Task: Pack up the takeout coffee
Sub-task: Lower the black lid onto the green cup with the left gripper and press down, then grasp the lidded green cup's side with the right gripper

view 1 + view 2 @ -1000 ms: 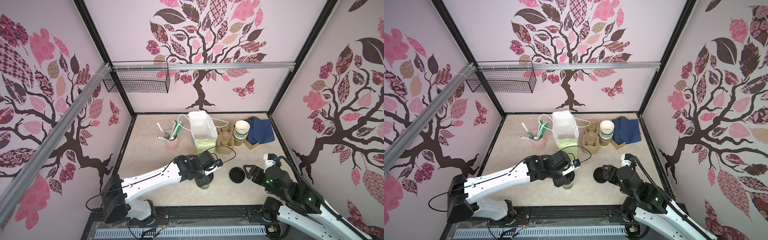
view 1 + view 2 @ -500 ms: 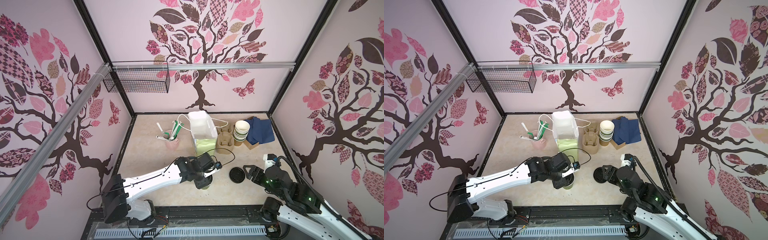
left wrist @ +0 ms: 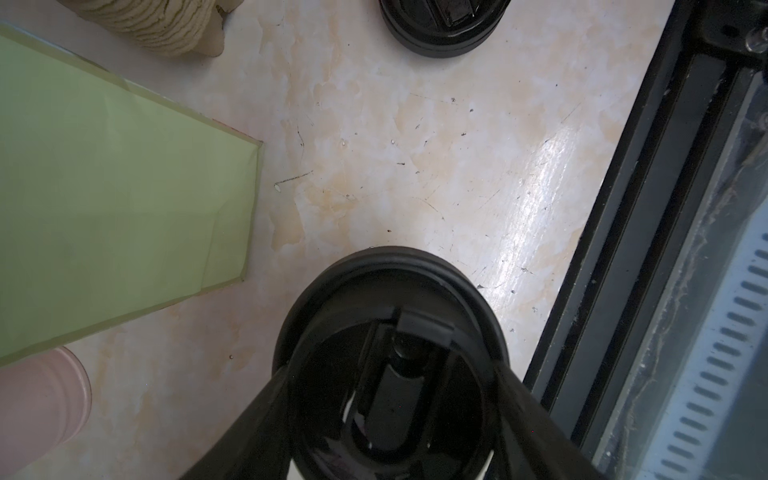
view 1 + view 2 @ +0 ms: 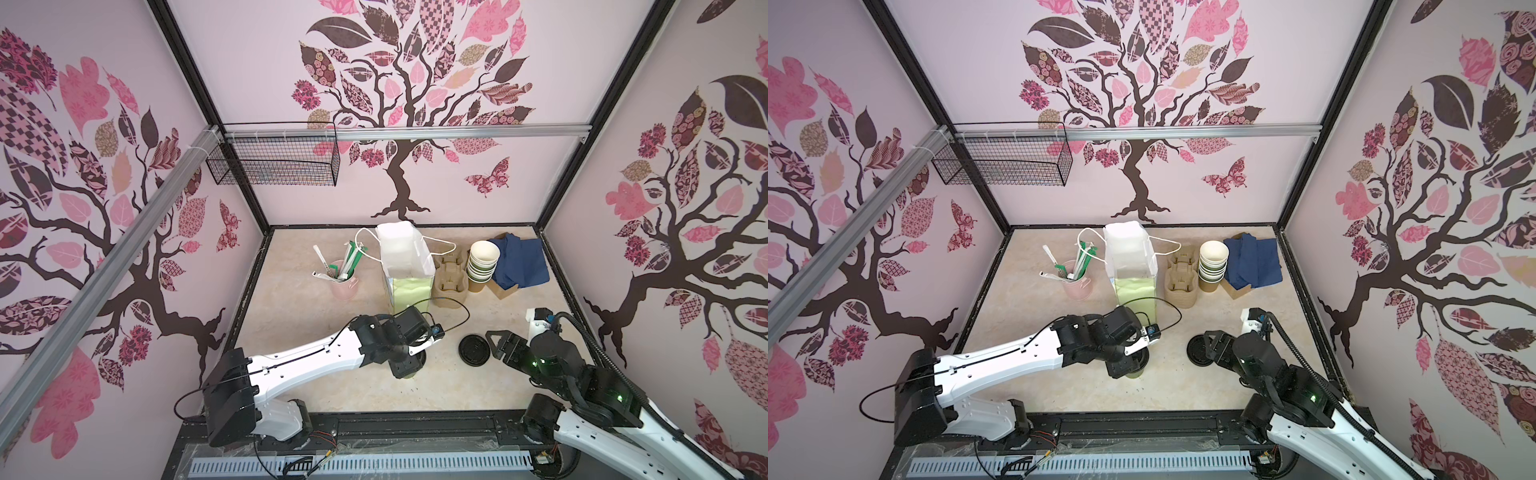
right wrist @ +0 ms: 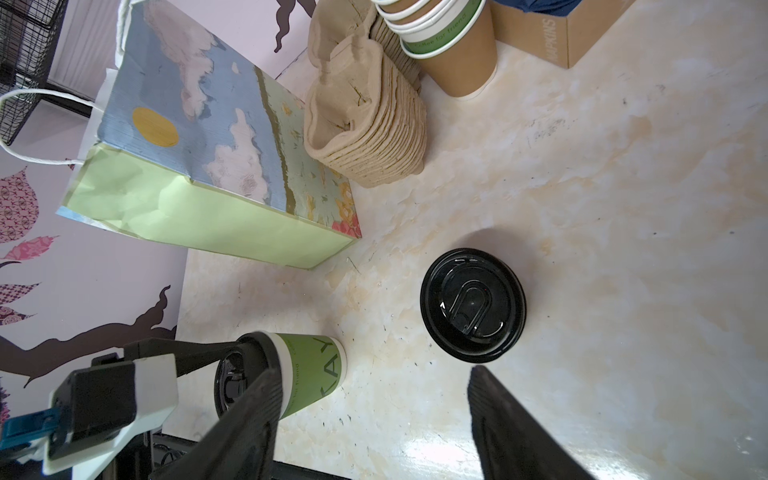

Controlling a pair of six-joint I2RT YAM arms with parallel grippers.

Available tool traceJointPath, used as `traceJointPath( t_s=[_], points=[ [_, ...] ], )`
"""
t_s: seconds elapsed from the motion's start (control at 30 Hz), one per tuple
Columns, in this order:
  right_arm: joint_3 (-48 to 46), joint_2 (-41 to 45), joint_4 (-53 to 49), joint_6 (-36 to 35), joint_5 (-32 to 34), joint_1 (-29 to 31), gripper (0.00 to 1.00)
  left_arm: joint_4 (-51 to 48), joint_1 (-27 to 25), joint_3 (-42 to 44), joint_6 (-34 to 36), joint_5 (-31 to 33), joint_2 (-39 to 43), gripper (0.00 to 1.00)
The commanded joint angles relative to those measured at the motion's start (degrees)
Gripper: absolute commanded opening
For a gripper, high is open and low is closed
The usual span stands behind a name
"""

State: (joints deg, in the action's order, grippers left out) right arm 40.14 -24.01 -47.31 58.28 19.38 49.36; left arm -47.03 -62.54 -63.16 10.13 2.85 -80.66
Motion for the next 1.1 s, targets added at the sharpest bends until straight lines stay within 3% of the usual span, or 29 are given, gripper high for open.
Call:
traceJointPath(
  t_s=[0.0,0.4,0.6,0.9,1.07],
  points=[
    [1.5,-0.4,0.0,0.3,-0.1,-0.1,0.74,1.0,0.6,1.0,-0.3,0.1,0.4,0.56],
    [0.6,-2.4,1.3,-1.6,-5.0,-0.1,0.74,1.8,2.6,2.3,-1.0,-1.3,-0.7,0.57],
    [-2.3,-5.1,7.0,-3.6,-13.1,-0.1,0.75,2.2,3.1,3.0,-1.7,-2.3,-0.9,0.59],
    [-6.9,-11.5,19.0,-7.6,-28.4,-0.1,0.83,2.1,3.2,2.7,-2.1,-1.8,-0.7,0.72],
    [-8.6,-16.2,25.2,-9.3,-33.9,-0.1,0.87,2.3,3.3,2.7,-2.0,-1.7,-0.3,0.71]
  ],
)
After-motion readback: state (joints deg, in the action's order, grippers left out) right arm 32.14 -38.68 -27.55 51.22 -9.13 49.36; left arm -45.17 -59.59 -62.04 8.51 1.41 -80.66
